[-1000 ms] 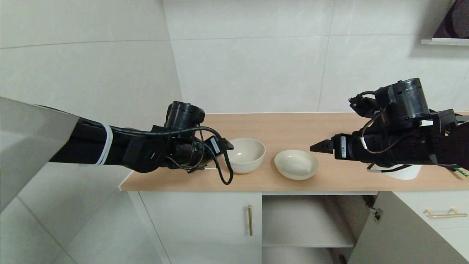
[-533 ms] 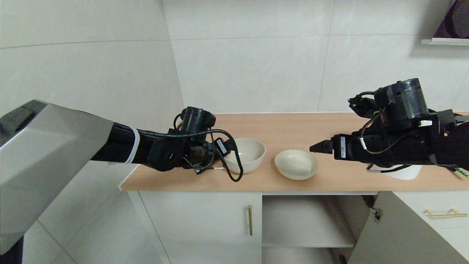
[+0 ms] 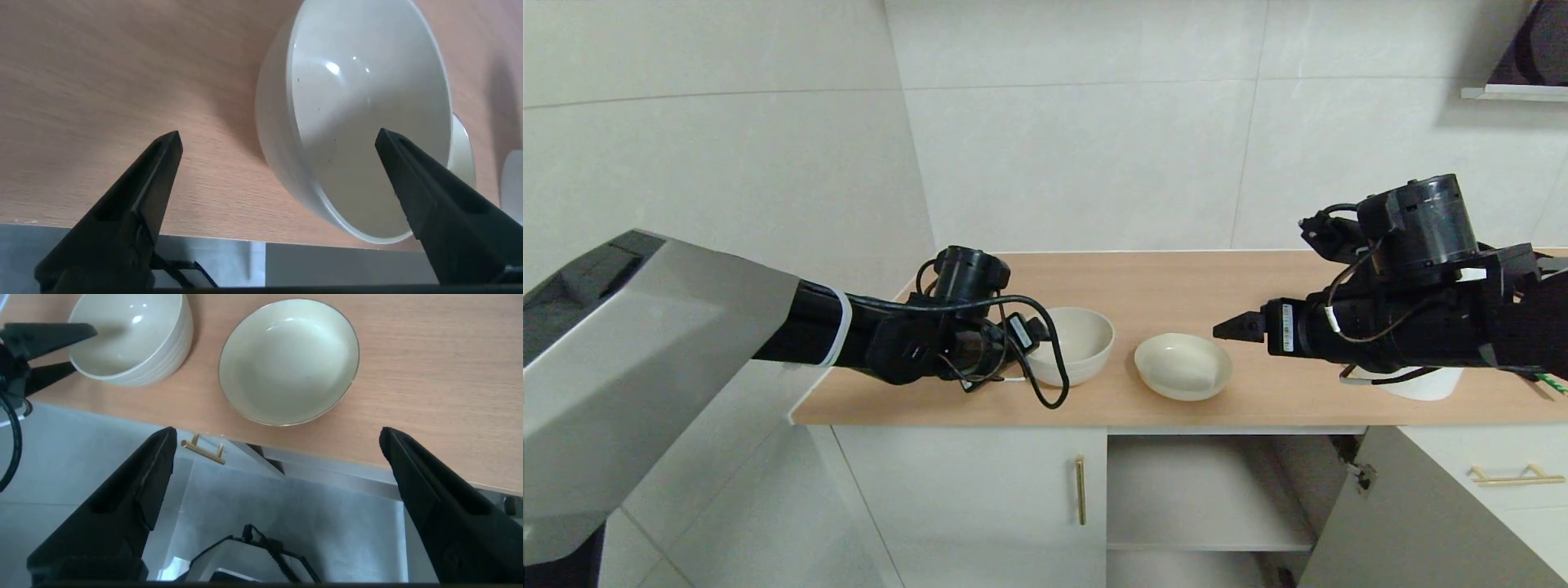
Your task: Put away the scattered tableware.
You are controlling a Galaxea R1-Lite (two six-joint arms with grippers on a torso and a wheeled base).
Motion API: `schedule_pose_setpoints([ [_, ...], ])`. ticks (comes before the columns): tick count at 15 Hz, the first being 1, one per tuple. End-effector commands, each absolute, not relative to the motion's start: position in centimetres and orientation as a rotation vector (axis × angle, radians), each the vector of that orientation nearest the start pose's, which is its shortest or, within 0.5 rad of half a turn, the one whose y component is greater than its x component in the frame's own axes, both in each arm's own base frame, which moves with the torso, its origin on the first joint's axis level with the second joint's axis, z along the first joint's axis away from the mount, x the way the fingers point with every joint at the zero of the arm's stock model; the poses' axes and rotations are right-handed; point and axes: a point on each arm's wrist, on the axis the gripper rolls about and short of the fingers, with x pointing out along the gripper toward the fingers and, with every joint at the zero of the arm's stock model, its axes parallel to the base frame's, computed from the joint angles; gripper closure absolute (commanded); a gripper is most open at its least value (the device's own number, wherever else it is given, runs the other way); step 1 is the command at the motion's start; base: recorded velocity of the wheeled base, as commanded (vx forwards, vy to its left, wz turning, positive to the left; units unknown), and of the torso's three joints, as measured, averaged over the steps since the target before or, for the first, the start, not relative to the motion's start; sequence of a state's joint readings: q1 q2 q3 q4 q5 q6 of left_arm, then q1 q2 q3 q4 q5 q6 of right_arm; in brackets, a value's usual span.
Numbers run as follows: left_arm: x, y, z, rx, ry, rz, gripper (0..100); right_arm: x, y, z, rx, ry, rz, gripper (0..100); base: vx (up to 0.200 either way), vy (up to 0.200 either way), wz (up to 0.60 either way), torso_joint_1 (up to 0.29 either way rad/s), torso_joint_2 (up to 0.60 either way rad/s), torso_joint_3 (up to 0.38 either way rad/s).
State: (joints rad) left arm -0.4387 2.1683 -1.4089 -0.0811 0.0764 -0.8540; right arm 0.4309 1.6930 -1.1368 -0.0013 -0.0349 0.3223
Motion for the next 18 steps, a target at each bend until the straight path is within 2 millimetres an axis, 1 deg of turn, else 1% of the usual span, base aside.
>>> schedule_pose_setpoints([
  [1, 38.7, -18.0, 11.8, -0.640, 0.757, -0.044, 100, 28.3, 13.0, 21.7, 0.182, 0.595, 0.296, 0, 0.000, 0.000, 0.00, 0.000, 0.00, 0.000],
  [8, 38.6, -17.9, 12.1, -0.640, 0.756, -0.044, 100, 28.6, 13.0, 21.7, 0.181, 0.601, 0.295, 0, 0.000, 0.000, 0.00, 0.000, 0.00, 0.000],
  [11, 38.5, -17.8, 12.3, -0.642, 0.754, -0.044, 100, 29.4, 13.5, 20.9, 0.174, 0.622, 0.285, 0, 0.000, 0.000, 0.00, 0.000, 0.00, 0.000],
  [13, 38.2, -17.7, 12.9, -0.639, 0.757, -0.045, 100, 30.5, 14.2, 19.4, 0.136, 0.642, 0.206, 0, 0.000, 0.000, 0.00, 0.000, 0.00, 0.000],
  [14, 38.1, -17.7, 13.3, -0.641, 0.752, -0.049, 100, 31.7, 15.3, 17.9, 0.095, 0.648, 0.122, 0, 0.000, 0.000, 0.00, 0.000, 0.00, 0.000],
  [15, 38.0, -17.6, 13.5, -0.643, 0.748, -0.051, 100, 32.3, 15.5, 17.2, 0.087, 0.652, 0.081, 0, 0.000, 0.000, 0.00, 0.000, 0.00, 0.000],
  [16, 37.9, -17.6, 13.6, -0.644, 0.747, -0.052, 100, 33.8, 16.3, 15.7, 0.084, 0.661, 0.012, 0, 0.000, 0.000, 0.00, 0.000, 0.00, 0.000],
  [18, 37.7, -17.5, 14.0, -0.644, 0.743, -0.056, 100, 34.8, 16.6, 14.1, 0.071, 0.685, -0.015, 0, 0.000, 0.000, 0.00, 0.000, 0.00, 0.000],
])
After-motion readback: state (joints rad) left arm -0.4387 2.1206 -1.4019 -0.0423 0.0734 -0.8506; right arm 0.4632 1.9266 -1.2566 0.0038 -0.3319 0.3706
